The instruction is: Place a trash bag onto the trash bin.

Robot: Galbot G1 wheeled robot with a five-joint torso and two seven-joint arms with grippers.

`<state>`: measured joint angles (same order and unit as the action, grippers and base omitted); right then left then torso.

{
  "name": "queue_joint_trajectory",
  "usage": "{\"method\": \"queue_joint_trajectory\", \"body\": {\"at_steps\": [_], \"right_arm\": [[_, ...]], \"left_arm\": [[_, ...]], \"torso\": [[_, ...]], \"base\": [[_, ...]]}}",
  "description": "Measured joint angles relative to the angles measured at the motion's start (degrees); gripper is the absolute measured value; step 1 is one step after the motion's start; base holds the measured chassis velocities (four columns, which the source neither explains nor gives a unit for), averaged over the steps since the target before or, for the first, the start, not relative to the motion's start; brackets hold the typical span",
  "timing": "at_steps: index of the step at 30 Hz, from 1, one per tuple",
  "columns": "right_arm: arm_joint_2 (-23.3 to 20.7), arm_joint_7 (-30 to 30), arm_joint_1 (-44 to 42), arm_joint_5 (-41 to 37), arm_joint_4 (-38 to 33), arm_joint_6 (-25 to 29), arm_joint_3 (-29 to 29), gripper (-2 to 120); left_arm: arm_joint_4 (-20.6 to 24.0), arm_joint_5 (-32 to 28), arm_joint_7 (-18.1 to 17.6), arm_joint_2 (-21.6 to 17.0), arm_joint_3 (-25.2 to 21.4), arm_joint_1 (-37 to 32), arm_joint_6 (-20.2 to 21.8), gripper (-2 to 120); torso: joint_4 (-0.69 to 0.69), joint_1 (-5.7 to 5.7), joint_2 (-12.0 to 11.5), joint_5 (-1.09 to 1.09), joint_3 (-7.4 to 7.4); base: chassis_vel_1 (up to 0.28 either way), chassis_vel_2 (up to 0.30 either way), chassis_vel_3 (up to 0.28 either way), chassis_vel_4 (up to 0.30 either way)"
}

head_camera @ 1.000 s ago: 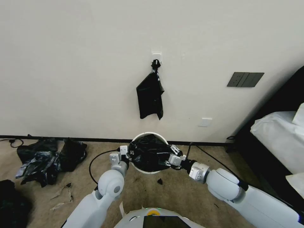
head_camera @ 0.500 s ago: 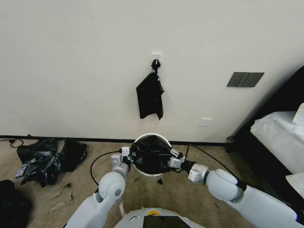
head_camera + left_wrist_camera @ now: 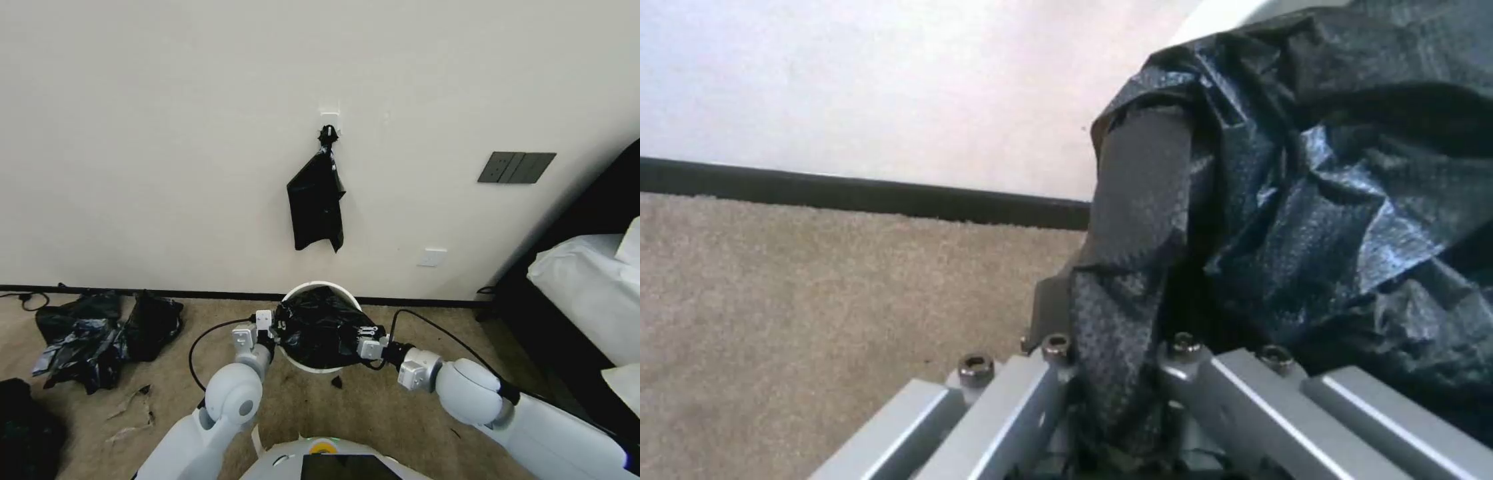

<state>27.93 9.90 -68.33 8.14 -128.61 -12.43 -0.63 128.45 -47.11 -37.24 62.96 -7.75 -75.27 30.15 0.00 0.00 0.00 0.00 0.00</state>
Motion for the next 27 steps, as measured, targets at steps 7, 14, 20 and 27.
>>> {"method": "queue_joint_trajectory", "body": {"at_steps": [7,14,20,27], "right_arm": [[0.59,-3.77,-0.55,-9.41,-1.21,1.3,0.98,0],[3.33,-12.87,1.32,-29.99,-3.67,-0.55,3.9,0],[5.58,-18.04,2.87,-39.26,-1.87,-3.99,4.48,0],[7.21,-22.58,3.98,-48.7,-0.5,-8.83,4.86,0]], "left_arm": [[0.21,0.68,0.93,-0.48,-0.71,-0.9,0.01,1],[1.28,2.13,4.29,-1.64,-1.05,-2.18,1.44,1],[2.15,2.85,7.59,-2.29,-1.34,-3.54,2.27,1],[2.78,3.59,11.4,-3.04,-1.79,-5.03,3.19,1]], "torso": [[0.0,0.0,0.0,0.0,0.0],[0.0,0.0,0.0,0.0,0.0],[0.0,0.0,0.0,0.0,0.0],[0.0,0.0,0.0,0.0,0.0]], "base": [[0.0,0.0,0.0,0.0],[0.0,0.0,0.0,0.0],[0.0,0.0,0.0,0.0],[0.0,0.0,0.0,0.0]]}}
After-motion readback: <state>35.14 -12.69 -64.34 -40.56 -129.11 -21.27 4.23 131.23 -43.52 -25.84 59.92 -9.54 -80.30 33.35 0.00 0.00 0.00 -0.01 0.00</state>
